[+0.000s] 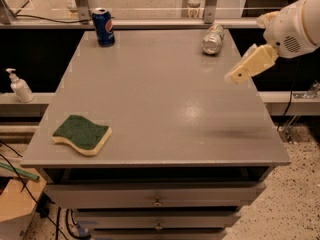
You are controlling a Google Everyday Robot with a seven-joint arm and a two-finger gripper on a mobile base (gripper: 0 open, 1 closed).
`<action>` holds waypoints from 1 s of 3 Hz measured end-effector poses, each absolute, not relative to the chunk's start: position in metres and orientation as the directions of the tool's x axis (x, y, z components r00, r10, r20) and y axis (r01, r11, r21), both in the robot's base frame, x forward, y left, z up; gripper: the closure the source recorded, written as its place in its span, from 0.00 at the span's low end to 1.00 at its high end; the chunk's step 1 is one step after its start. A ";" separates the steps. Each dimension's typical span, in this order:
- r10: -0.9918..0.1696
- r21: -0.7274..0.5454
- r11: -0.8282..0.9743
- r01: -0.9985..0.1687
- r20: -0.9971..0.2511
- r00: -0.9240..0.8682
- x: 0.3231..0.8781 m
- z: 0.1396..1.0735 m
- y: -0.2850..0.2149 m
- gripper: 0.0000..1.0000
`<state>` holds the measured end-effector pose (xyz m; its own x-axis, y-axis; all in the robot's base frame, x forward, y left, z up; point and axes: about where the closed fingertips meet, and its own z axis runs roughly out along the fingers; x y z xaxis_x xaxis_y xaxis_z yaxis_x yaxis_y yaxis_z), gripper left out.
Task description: Move 7up can near sponge
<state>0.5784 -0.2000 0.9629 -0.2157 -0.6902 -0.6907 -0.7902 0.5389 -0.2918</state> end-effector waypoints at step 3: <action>-0.539 -0.202 0.676 -0.709 -0.791 -0.289 0.692 0.930 -0.216 0.00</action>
Offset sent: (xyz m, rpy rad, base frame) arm 0.1200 -0.0286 -0.0287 0.1949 -0.0249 -0.1628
